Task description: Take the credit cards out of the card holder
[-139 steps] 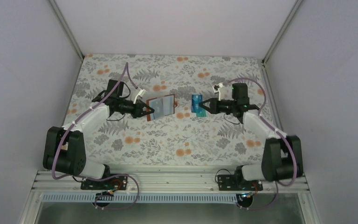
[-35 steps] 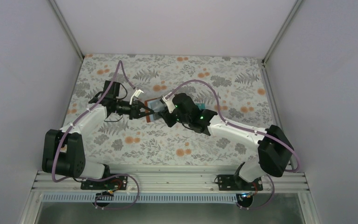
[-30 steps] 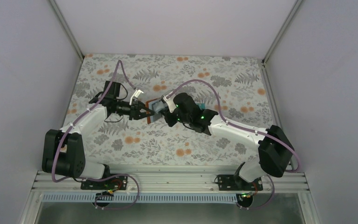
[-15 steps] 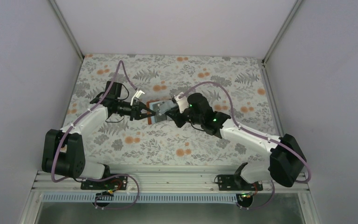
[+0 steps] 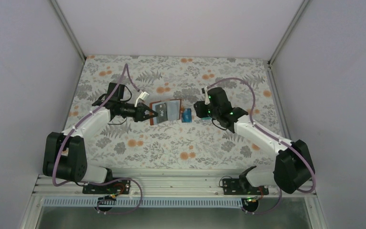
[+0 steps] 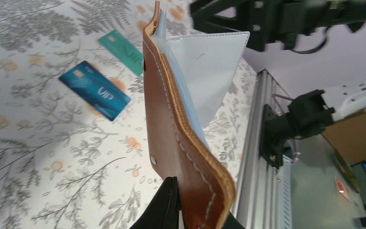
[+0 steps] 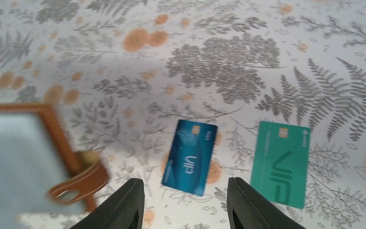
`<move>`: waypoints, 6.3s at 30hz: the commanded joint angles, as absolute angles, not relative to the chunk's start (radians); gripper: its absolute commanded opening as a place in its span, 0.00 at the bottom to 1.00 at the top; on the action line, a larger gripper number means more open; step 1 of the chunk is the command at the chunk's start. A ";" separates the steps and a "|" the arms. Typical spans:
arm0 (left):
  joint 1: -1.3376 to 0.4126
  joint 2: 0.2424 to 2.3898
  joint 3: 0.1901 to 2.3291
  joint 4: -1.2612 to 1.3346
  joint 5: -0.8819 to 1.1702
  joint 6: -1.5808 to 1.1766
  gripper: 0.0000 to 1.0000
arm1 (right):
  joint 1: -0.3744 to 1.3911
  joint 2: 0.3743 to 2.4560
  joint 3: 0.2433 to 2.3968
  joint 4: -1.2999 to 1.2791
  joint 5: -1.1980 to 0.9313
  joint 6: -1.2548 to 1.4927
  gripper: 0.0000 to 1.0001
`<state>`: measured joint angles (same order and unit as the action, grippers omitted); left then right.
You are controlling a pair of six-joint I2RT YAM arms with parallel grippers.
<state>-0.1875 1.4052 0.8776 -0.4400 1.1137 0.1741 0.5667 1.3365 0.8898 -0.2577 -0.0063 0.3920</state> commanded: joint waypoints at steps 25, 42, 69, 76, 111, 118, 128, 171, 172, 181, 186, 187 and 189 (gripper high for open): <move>-0.202 1.376 0.926 -0.633 1.487 0.456 0.02 | 0.644 1.337 0.880 0.030 -0.737 0.236 0.30; -0.227 1.380 0.932 -0.656 1.484 0.489 0.02 | 0.677 1.402 0.929 0.066 -0.952 0.201 0.04; -0.227 1.377 0.918 -0.623 1.469 0.452 0.04 | 0.633 1.249 0.880 -0.051 -0.869 0.106 0.04; -0.228 1.379 0.944 -0.738 1.540 0.604 0.02 | 0.632 1.315 0.868 -0.034 -0.876 0.122 0.17; -0.234 1.384 0.915 -0.634 1.468 0.474 0.12 | 0.639 1.271 0.884 -0.079 -0.913 0.060 0.04; -0.234 1.383 0.914 -0.637 1.471 0.480 0.19 | 0.629 1.255 0.879 -0.084 -0.914 0.065 0.04; -0.235 1.384 0.920 -0.642 1.461 0.479 0.03 | 0.623 1.248 0.882 -0.084 -0.897 0.064 0.04; -0.240 1.385 0.922 -0.689 1.509 0.552 0.33 | 0.596 1.260 0.841 0.029 -0.962 0.157 0.04; -0.241 1.385 0.921 -0.688 1.511 0.551 0.35 | 0.598 1.263 0.845 0.036 -0.962 0.163 0.04; -0.255 1.388 0.911 -0.643 1.477 0.502 0.29 | 0.653 1.310 0.864 0.062 -0.970 0.167 0.04; -0.254 1.383 0.914 -0.649 1.470 0.506 0.03 | 0.655 1.297 0.869 0.017 -0.934 0.139 0.04; -0.254 1.382 0.913 -0.650 1.470 0.507 0.03 | 0.652 1.288 0.870 0.003 -0.916 0.132 0.04; -0.255 1.384 0.912 -0.653 1.470 0.508 0.02 | 0.637 1.276 0.866 -0.022 -0.878 0.130 0.04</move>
